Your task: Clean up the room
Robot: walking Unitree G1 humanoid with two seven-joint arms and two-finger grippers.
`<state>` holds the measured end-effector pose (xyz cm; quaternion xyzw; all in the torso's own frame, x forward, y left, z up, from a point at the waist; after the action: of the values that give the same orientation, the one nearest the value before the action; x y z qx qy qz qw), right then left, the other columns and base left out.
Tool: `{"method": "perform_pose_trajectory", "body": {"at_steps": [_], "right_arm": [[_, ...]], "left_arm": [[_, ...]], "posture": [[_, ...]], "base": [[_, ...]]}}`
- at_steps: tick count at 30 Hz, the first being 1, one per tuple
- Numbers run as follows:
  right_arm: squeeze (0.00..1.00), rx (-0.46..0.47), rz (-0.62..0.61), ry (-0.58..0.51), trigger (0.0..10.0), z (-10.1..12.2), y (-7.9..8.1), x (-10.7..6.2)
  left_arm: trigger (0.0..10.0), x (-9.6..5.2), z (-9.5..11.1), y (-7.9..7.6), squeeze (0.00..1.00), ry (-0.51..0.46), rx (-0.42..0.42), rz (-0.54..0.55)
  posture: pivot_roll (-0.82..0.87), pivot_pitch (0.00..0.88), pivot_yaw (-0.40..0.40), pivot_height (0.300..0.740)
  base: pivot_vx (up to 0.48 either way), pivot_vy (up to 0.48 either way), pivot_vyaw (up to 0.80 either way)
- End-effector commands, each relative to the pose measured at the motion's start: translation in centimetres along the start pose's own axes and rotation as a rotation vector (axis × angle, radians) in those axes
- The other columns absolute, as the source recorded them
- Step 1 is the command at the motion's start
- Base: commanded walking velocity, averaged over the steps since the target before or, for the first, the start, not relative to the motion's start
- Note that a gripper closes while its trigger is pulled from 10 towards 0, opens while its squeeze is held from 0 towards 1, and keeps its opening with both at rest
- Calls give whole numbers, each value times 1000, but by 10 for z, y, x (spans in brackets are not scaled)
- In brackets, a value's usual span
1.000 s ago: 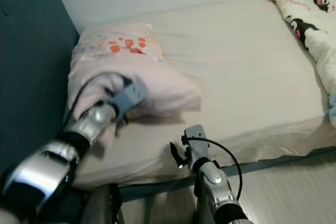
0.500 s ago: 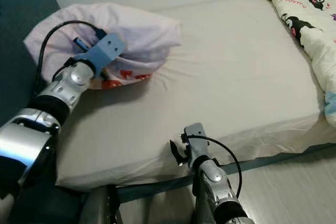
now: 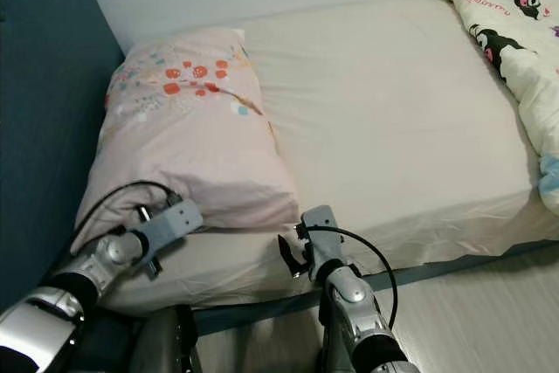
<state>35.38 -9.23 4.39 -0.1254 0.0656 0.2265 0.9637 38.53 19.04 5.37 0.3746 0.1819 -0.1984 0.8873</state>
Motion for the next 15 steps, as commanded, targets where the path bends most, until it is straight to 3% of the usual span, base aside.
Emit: {"method": "perform_pose_trajectory", "body": {"at_steps": [1, 4, 5, 6, 8, 9, 10, 11, 14, 15], "right_arm": [[0, 14, 31, 40, 10000, -11, 10, -2], [0, 16, 31, 36, 10000, -9, 11, -1], [0, 16, 31, 36, 10000, -9, 11, -1], [0, 17, 29, 35, 10000, -9, 11, -1], [0, 18, 17, 32, 10000, -9, 10, -1], [0, 18, 17, 32, 10000, -9, 10, -1], [0, 18, 6, 31, 10000, -9, 9, -2], [0, 18, 6, 31, 10000, -9, 9, -2], [0, 28, -40, 33, 10000, -11, 2, -5], [0, 28, -40, 33, 10000, -11, 2, -5]], "left_arm": [[0, 1, 0, -7, 0, 3, 14, -26], [118, 11, 34, -6, 0, -56, 13, -28], [118, 11, 34, -6, 0, -56, 13, -28], [353, 15, 52, -2, 0, -84, 26, -13], [941, 20, 90, 12, 0, -143, 16, 46], [941, 20, 90, 12, 0, -143, 16, 46], [627, 20, 112, 22, 0, -177, 35, 83], [627, 20, 112, 22, 0, -177, 35, 83], [353, 13, 166, 55, 0, -266, 92, 205], [353, 13, 166, 55, 0, -266, 92, 205]], "posture": [[4, 269, -29, 552], [-2, 272, -15, 552], [-2, 272, -15, 552], [-10, 275, -2, 552], [-22, 278, 17, 552], [-22, 278, 17, 552], [-34, 279, 36, 552], [-34, 279, 36, 552], [-55, 280, 81, 552], [-55, 280, 81, 552]], "base": [[0, 0, 0], [0, 0, 0], [0, 0, 0], [0, 0, 0], [0, 0, 0], [0, 0, 0], [0, 0, 0], [0, 0, 0], [0, 0, 0], [0, 0, 0]]}}
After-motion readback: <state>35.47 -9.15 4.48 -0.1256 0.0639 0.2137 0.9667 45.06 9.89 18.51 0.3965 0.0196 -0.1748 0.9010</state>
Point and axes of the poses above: a point about 5 cm out from each wrist's last joint towards the gripper, its own x axis pointing out of the wrist towards the gripper, its own z axis along the axis of the wrist's last joint, y = z × x, the point moved 4 cm from there along x, pointing out of the wrist towards the gripper, and after that the axes turned 9 degrees about -x, right-handed, at the moved point
